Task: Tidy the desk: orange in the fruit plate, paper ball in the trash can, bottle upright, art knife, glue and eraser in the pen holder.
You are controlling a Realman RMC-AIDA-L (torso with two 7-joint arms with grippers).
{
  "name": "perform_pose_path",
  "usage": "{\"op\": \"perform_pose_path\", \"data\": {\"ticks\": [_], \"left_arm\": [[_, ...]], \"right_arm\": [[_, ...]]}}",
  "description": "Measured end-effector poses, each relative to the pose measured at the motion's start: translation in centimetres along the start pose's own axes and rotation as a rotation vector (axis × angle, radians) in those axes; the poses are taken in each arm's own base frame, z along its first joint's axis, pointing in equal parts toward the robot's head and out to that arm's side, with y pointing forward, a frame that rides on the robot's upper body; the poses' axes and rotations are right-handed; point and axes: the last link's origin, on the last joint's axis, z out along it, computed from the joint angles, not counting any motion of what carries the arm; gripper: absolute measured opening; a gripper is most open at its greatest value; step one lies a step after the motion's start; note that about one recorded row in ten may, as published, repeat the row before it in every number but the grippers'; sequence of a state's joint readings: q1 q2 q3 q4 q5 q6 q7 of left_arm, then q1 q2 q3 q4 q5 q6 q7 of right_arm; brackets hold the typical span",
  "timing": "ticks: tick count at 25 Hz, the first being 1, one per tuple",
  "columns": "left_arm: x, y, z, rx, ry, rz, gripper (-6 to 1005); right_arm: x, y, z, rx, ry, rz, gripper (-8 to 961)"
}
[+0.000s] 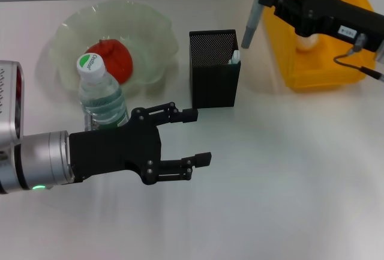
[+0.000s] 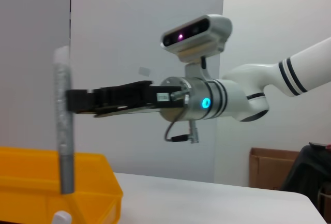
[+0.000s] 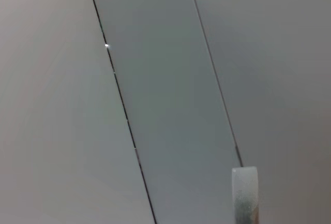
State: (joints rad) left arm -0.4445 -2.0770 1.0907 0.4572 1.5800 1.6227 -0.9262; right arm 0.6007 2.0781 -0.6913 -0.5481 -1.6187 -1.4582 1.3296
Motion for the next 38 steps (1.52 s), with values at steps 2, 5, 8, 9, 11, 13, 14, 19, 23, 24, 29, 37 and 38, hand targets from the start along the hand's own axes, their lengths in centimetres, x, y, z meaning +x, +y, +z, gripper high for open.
{"op": "perform_pose_path", "data": {"ticks": [2, 5, 8, 9, 11, 13, 14, 19, 23, 24, 29, 37, 38], "left_arm": [[0.0, 0.0, 0.1, -0.002, 0.001, 0.002, 785], [0.1, 0.0, 0.1, -0.004, 0.002, 0.002, 785], [0.3, -0.1, 0.3, -0.012, 0.007, 0.010, 785], [0.3, -0.1, 0.3, -0.012, 0.007, 0.010, 785], [0.3, -0.1, 0.3, -0.012, 0.008, 0.010, 785], [0.3, -0.1, 0.3, -0.012, 0.008, 0.010, 785], [0.3, -0.1, 0.3, -0.012, 0.008, 0.010, 785], [0.3, -0.2, 0.3, -0.008, 0.008, 0.009, 785], [0.3, -0.2, 0.3, -0.007, 0.007, 0.010, 785], [0.3, -0.2, 0.3, -0.007, 0.008, 0.010, 785], [0.3, -0.2, 0.4, -0.008, 0.008, 0.010, 785], [0.4, -0.2, 0.4, -0.010, 0.014, 0.001, 785], [0.4, -0.2, 0.4, -0.010, 0.014, 0.001, 785]], "right_arm": [[0.0, -0.2, 0.7, 0.006, 0.015, -0.007, 135], [0.1, 0.0, 2.0, -0.014, 0.058, -0.028, 150], [0.2, -0.2, 3.3, -0.007, 0.099, -0.048, 165], [0.3, -0.2, 3.7, -0.006, 0.113, -0.054, 169], [0.8, 0.2, 4.6, -0.023, 0.155, -0.105, 179], [0.9, 0.2, 4.9, -0.025, 0.162, -0.121, 189], [1.1, 0.3, 5.1, -0.025, 0.169, -0.137, 194], [1.6, 0.3, 5.8, -0.022, 0.186, -0.163, 219], [1.6, 0.2, 5.9, -0.019, 0.189, -0.173, 239], [1.6, 0.2, 5.9, -0.019, 0.189, -0.174, 243], [1.7, 0.1, 5.7, -0.012, 0.188, -0.175, 268], [1.6, 0.2, 5.6, -0.019, 0.186, -0.179, 545], [1.6, 0.2, 5.5, -0.019, 0.185, -0.179, 576]]}}
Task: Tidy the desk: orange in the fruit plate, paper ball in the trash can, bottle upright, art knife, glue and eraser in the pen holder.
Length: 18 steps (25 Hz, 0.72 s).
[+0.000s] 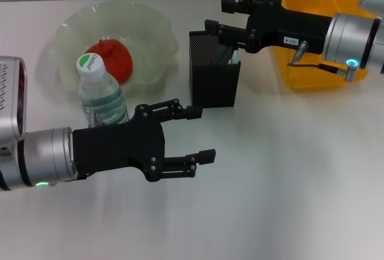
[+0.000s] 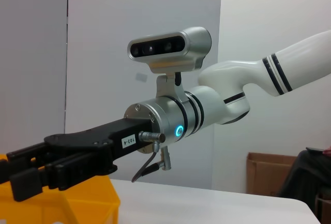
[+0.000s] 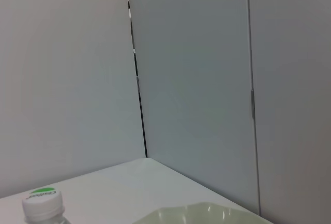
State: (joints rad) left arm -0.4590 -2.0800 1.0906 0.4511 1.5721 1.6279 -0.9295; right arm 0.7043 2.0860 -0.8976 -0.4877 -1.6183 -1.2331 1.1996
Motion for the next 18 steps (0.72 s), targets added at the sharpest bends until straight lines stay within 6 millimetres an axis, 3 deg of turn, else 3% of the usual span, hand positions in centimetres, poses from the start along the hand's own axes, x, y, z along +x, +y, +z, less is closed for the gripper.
{"op": "perform_pose_path", "data": {"ticks": [7, 13, 18], "left_arm": [[0.0, 0.0, 0.0, -0.001, 0.002, -0.001, 785], [0.2, 0.1, -0.1, -0.006, 0.011, 0.000, 785], [0.6, 0.3, -0.5, -0.021, 0.035, 0.004, 785]], "right_arm": [[-0.1, 0.6, -1.3, -0.037, -0.020, -0.016, 698], [1.1, 2.9, -5.5, -0.116, -0.071, -0.034, 767], [2.6, 5.6, -8.7, -0.204, -0.127, -0.043, 767]]}}
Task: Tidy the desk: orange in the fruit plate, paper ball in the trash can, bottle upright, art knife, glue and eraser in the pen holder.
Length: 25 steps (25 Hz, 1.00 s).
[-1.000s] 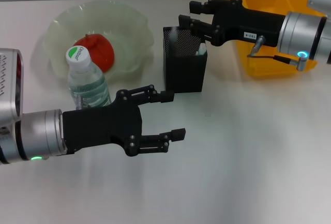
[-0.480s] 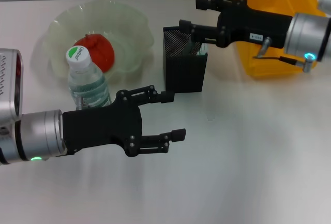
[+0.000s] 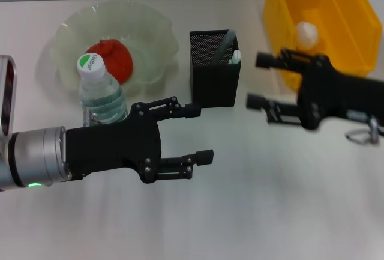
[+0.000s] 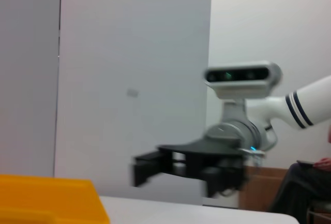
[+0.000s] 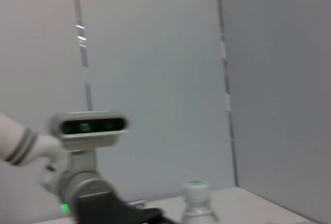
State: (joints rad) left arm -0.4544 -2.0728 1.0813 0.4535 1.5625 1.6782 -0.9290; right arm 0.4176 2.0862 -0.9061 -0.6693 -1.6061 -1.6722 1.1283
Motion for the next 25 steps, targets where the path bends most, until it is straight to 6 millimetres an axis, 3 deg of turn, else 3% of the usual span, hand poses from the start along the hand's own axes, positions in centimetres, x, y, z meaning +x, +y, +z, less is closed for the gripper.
{"op": "perform_pose_path", "data": {"ticks": [5, 10, 25], "left_arm": [[0.6, 0.4, -0.4, -0.030, 0.031, -0.009, 785], [0.9, 0.8, -1.1, -0.049, 0.048, -0.037, 785], [-0.4, 1.5, -4.4, 0.033, 0.019, -0.096, 784]], "right_arm": [[1.5, 3.2, -1.7, -0.064, -0.052, -0.004, 767], [2.3, 4.0, -1.3, -0.102, -0.037, 0.012, 767], [2.8, 3.9, 1.6, -0.181, 0.018, 0.001, 768]]}}
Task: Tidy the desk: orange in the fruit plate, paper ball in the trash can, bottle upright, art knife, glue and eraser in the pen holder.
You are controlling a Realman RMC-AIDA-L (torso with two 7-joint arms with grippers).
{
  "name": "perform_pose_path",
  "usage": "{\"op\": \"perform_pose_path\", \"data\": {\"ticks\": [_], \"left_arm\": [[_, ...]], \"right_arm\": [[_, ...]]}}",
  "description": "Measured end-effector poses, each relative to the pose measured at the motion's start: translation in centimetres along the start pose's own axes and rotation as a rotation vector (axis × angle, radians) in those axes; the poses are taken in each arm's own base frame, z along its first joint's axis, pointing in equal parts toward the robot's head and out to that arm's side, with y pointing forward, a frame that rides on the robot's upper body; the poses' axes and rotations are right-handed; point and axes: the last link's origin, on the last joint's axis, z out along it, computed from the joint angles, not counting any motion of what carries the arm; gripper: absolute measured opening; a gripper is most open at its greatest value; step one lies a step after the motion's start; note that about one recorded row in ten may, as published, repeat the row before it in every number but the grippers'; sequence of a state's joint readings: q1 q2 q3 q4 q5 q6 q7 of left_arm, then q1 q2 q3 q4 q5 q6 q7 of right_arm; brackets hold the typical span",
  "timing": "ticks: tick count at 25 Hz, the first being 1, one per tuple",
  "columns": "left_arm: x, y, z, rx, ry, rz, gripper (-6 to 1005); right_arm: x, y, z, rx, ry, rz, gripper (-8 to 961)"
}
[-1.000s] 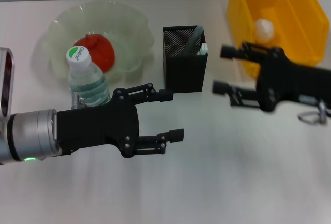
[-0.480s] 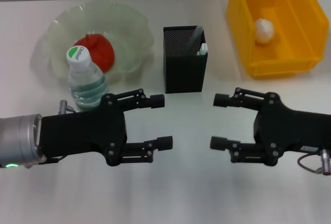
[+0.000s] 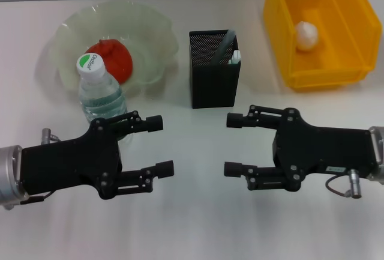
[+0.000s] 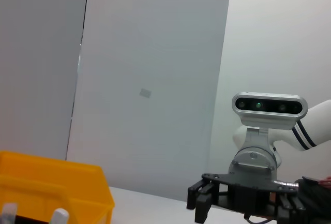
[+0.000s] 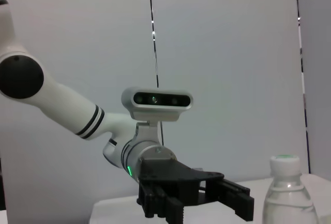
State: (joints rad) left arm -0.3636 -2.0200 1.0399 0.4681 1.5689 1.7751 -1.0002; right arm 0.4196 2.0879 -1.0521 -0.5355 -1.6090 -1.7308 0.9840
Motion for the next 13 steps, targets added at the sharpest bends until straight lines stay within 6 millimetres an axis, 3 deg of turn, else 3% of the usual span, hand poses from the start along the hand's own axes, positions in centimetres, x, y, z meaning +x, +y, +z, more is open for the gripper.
{"op": "perform_pose_path", "data": {"ticks": [13], "left_arm": [[-0.20, 0.30, 0.23, -0.004, 0.005, 0.000, 784]], "right_arm": [[0.34, 0.29, 0.03, 0.001, -0.007, 0.028, 767]]}}
